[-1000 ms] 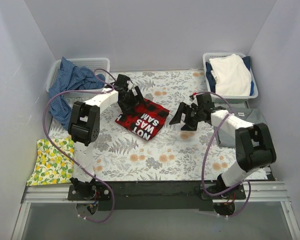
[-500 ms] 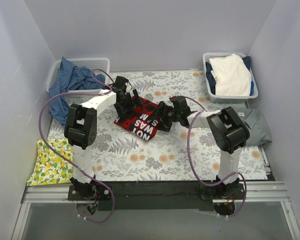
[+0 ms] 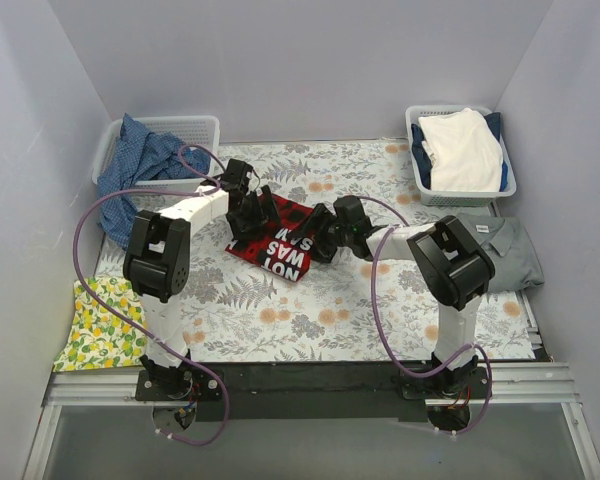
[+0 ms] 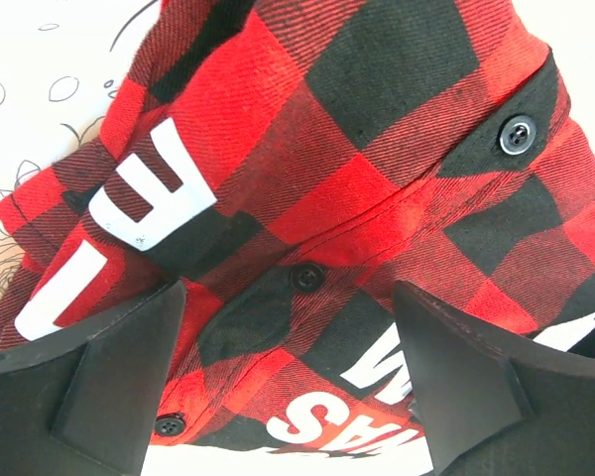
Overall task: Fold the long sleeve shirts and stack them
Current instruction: Fold the shirt
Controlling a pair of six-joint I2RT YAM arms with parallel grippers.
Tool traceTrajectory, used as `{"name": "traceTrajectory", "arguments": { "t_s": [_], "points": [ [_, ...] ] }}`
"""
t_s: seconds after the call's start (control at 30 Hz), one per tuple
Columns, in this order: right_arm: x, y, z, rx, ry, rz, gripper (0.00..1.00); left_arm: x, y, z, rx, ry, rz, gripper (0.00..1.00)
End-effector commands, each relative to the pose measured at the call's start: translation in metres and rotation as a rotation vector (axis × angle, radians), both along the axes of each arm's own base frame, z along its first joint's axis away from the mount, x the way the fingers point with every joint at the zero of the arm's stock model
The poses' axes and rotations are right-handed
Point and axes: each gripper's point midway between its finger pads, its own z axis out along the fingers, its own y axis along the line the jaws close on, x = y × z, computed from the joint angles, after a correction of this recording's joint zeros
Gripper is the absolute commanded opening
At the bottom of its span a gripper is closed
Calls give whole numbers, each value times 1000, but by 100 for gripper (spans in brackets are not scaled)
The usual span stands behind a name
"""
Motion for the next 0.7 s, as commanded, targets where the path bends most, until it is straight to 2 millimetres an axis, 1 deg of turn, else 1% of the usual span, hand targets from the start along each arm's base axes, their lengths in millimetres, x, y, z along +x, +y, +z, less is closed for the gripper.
{"name": "traceTrajectory", "arguments": {
  "t_s": [0.0,0.03,0.07,0.13,0.17,0.3,0.33,0.4,0.43,0.47,0.53,0.57,0.6,0.63,0.67],
  "points": [
    [-32,-55,-63,-272,136,-115,85,-27,25,-24,69,128,19,85],
    [-34,-57,-60,-272,135,-125,84,-27,24,-25,66,131,20,84],
    [-37,-59,-61,-278,144,-134,83,-27,24,-25,62,131,22,84],
    [-42,-65,-63,-295,148,-158,77,-27,22,-24,53,132,23,83],
    [-42,-65,-63,-296,143,-158,76,-27,22,-23,51,132,23,83],
    [-39,-53,-65,-271,146,-113,68,-26,20,-20,43,126,18,82],
    [-37,-50,-69,-268,146,-102,66,-26,20,-20,40,127,17,82],
    [-29,-41,-66,-253,134,-87,65,-27,19,-19,34,126,13,82],
    [-29,-38,-73,-259,142,-76,65,-27,19,-18,32,125,13,82],
    [-25,-35,-71,-250,140,-76,64,-27,19,-18,32,126,11,82],
    [-26,-32,-77,-248,158,-68,63,-28,19,-18,34,126,5,82],
    [-26,-31,-78,-247,162,-70,60,-28,20,-18,36,125,6,82],
    [-28,-33,-80,-253,169,-67,50,-28,19,-17,36,123,3,82],
    [-28,-35,-79,-256,162,-74,45,-27,20,-15,37,118,6,82],
    [-31,-37,-79,-266,162,-77,35,-24,20,-11,41,104,7,82]
  ]
}}
